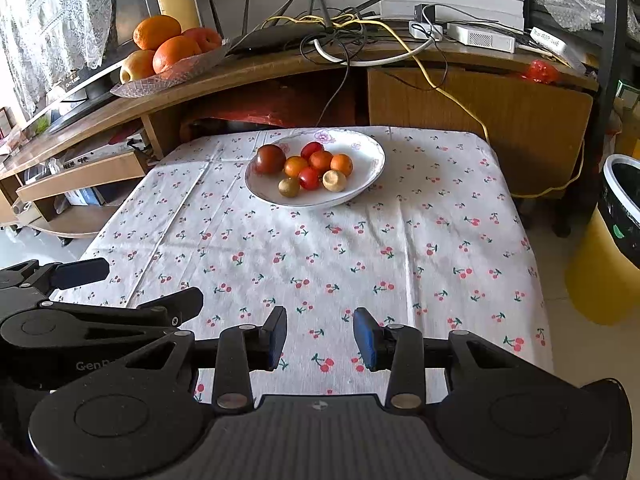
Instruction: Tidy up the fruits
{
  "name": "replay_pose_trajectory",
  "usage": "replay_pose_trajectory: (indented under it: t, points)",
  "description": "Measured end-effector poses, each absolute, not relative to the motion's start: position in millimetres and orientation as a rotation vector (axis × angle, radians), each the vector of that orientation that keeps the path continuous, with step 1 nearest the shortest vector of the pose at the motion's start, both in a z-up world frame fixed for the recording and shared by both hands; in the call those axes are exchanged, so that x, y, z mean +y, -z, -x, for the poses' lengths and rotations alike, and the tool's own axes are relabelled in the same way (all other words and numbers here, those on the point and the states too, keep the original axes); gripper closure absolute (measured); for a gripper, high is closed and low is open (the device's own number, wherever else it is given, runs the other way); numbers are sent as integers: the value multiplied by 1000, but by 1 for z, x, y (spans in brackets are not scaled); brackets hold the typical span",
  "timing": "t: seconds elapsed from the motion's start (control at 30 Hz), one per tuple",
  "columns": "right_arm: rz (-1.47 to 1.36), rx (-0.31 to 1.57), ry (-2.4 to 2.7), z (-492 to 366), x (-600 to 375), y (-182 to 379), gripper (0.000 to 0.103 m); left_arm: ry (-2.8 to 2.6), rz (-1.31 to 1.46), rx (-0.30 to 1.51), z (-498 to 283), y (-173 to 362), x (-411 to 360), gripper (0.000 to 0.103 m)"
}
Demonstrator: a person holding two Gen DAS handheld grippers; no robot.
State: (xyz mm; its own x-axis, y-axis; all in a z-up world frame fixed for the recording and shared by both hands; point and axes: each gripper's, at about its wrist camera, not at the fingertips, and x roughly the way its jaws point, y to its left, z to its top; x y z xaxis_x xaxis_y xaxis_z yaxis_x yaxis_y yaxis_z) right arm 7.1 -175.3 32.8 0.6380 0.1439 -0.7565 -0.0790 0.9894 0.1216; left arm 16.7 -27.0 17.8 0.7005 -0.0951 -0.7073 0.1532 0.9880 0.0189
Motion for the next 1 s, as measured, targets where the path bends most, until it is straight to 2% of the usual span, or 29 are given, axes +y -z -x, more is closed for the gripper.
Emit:
replay_pose_trajectory:
  t: [1.0]
  points:
    - [-72,904,-136,-1,-168,-24,69,107,-96,788,-9,-13,-27,0]
